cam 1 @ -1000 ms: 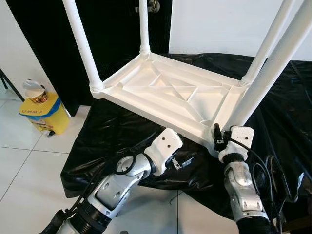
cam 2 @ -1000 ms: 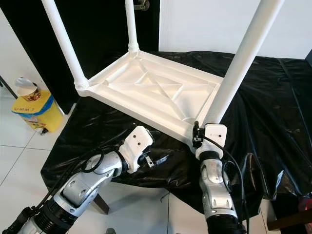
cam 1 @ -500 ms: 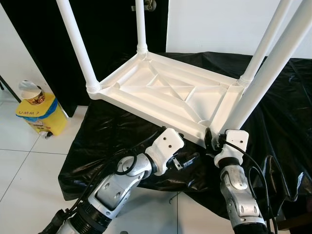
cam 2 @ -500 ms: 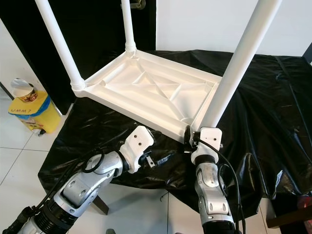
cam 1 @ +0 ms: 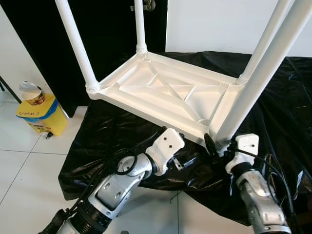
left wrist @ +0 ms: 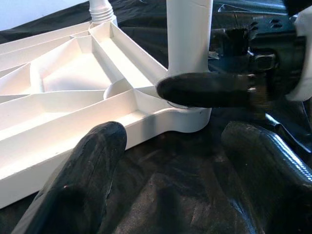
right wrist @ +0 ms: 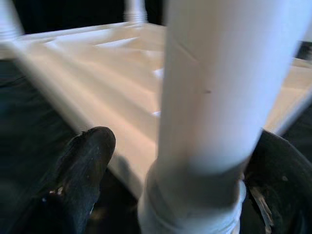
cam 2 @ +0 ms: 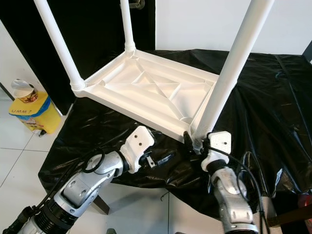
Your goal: Building children table
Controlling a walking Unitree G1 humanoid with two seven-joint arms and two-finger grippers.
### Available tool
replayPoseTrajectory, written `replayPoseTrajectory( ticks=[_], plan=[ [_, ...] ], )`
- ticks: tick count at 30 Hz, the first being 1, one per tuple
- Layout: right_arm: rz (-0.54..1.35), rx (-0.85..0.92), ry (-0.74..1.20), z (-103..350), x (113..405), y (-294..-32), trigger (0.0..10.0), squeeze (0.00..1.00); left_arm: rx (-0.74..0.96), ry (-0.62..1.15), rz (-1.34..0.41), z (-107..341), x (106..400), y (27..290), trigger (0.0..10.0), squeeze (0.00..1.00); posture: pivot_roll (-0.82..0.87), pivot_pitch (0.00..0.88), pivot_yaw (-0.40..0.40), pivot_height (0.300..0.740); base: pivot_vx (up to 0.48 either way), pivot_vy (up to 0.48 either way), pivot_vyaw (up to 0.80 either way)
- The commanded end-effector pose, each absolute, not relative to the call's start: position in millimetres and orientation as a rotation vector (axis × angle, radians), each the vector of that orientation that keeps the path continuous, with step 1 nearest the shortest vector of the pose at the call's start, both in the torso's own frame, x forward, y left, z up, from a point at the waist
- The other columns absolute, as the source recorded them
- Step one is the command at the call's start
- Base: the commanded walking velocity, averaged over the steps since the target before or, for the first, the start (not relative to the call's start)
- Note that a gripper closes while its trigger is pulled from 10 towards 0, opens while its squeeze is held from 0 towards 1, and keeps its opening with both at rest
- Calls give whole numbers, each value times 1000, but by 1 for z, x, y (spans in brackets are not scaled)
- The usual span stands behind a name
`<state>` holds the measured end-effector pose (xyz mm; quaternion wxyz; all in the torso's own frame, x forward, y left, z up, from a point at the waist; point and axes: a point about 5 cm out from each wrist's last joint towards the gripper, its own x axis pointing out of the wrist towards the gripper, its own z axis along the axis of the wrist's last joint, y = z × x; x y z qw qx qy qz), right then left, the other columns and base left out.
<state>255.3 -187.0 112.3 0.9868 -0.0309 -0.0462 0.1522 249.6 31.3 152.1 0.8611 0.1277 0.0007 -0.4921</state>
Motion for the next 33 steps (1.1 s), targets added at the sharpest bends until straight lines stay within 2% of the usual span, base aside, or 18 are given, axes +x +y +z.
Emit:
replayPoseTrajectory(
  ticks=[1, 5, 13, 18, 19, 21, 22, 23, 28, 29, 30, 33],
  plan=[
    [371, -58, -68, 109, 252, -185, 10000, 0, 277, 27, -1139, 150, 244, 29, 10000, 0, -3, 22, -17, 740, 0, 0, 0],
    [425, -90, -64, 110, 253, -188, 10000, 0, 278, 26, -1140, 150, 244, 28, 10000, 0, -1, 21, -16, 740, 0, 0, 0],
    [562, -261, -62, 122, 291, -205, 10000, 0, 284, 24, -1143, 151, 246, 29, 10000, 0, 3, 14, -7, 740, 0, 0, 0],
    [588, -285, -44, 121, 298, -205, 10000, 0, 286, 23, -1139, 152, 247, 30, 10000, 0, 13, 15, -12, 740, 0, 0, 0],
    [593, -286, -34, 118, 300, -205, 4627, 0, 286, 22, -1133, 152, 247, 30, 10000, 0, 15, 16, -13, 740, 0, 0, 0],
    [596, -287, -27, 116, 301, -204, 4627, 0, 285, 22, -1129, 152, 247, 31, 10000, 0, 15, 16, -13, 740, 0, 0, 0],
    [603, -287, -22, 114, 302, -203, 2667, 0, 284, 22, -1126, 153, 247, 31, 10000, 0, 20, 18, -17, 740, 0, 0, 0],
    [607, -285, -15, 111, 301, -203, 0, 0, 284, 23, -1120, 153, 247, 32, 10000, 0, 27, 22, -22, 740, 0, 0, 0],
    [596, -276, 14, 100, 299, -207, 0, 0, 281, 25, -1110, 153, 246, 33, 10000, 0, 29, 28, -23, 740, 0, 0, 0],
    [565, -257, 28, 98, 300, -211, 3725, 0, 280, 25, -1109, 153, 246, 33, 10000, 0, 27, 33, -23, 740, 0, 0, 0],
    [535, -239, 37, 96, 300, -214, 10000, 0, 279, 26, -1110, 152, 246, 33, 10000, 0, 24, 39, -22, 740, 0, 0, 0],
    [487, -214, 49, 94, 301, -218, 10000, 0, 279, 27, -1111, 152, 246, 33, 10000, 0, 24, 42, -21, 740, 0, 0, 0]
  ],
)
